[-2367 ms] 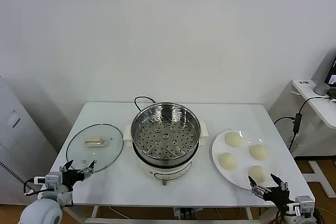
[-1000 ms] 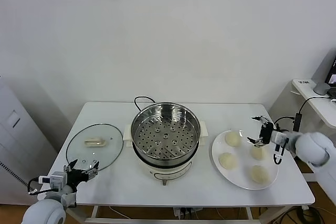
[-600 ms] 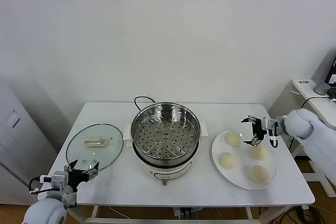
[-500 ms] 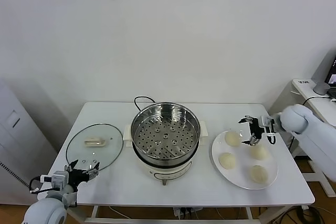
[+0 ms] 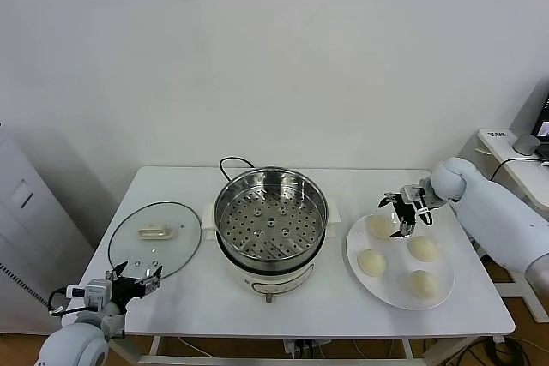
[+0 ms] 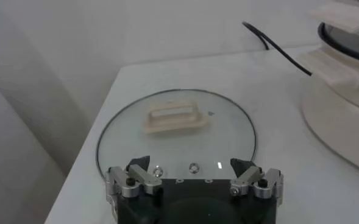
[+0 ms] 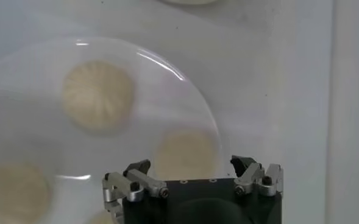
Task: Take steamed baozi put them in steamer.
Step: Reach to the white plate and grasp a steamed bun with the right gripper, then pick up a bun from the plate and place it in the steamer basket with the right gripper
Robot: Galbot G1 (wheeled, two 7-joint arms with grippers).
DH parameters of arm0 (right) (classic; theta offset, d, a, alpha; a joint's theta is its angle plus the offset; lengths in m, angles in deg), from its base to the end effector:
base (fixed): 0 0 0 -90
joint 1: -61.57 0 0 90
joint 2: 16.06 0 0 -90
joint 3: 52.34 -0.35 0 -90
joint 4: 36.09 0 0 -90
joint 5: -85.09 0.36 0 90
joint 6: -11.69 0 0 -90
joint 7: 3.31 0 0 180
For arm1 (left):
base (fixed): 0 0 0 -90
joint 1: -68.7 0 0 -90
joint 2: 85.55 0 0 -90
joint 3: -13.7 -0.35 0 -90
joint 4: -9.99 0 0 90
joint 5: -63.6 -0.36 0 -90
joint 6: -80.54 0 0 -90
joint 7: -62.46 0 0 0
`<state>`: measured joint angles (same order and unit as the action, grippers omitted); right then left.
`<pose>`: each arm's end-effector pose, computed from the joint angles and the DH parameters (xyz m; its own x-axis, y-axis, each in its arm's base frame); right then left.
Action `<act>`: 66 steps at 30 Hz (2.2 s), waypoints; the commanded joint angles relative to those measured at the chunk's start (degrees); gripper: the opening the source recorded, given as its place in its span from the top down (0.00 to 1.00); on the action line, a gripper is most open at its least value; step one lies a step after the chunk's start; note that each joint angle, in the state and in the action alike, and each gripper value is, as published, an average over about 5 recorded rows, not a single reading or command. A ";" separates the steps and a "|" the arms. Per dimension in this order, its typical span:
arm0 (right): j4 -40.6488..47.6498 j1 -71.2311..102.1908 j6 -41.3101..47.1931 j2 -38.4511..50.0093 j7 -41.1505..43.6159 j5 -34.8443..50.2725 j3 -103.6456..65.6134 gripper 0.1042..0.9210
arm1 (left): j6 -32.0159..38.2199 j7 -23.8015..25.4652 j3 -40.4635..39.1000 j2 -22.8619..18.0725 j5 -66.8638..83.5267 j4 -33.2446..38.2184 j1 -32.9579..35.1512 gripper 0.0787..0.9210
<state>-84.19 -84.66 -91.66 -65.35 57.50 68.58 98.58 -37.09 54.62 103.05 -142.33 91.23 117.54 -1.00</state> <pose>0.5714 -0.2076 -0.2254 -0.2654 -0.2174 0.9393 -0.9283 -0.2056 -0.3099 0.2511 0.1290 -0.3105 -0.8438 -0.0142 0.5364 0.0658 0.9893 0.1298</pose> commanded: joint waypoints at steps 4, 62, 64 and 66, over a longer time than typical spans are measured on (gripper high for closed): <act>4.03 0.28 -1.63 -3.27 0.03 -4.34 -0.56 0.14 | 0.16 0.11 -0.03 0.35 -0.11 -0.03 0.23 0.12; -6.02 -34.83 -36.65 -26.53 9.85 12.67 25.20 0.59 | 0.53 0.06 -0.79 1.56 -1.79 3.89 4.00 0.12; -6.38 -33.63 -36.65 -26.89 10.52 8.85 24.44 0.59 | 0.62 0.06 -0.81 1.50 -1.81 3.94 4.20 0.12; -6.93 -32.33 -36.65 -26.93 10.87 5.56 23.94 0.59 | 0.72 0.07 -0.81 1.40 -1.84 3.99 4.36 0.12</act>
<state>-90.40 -117.94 -120.62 -86.15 66.48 82.61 122.41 -36.59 54.67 102.31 -141.00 89.46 121.50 3.02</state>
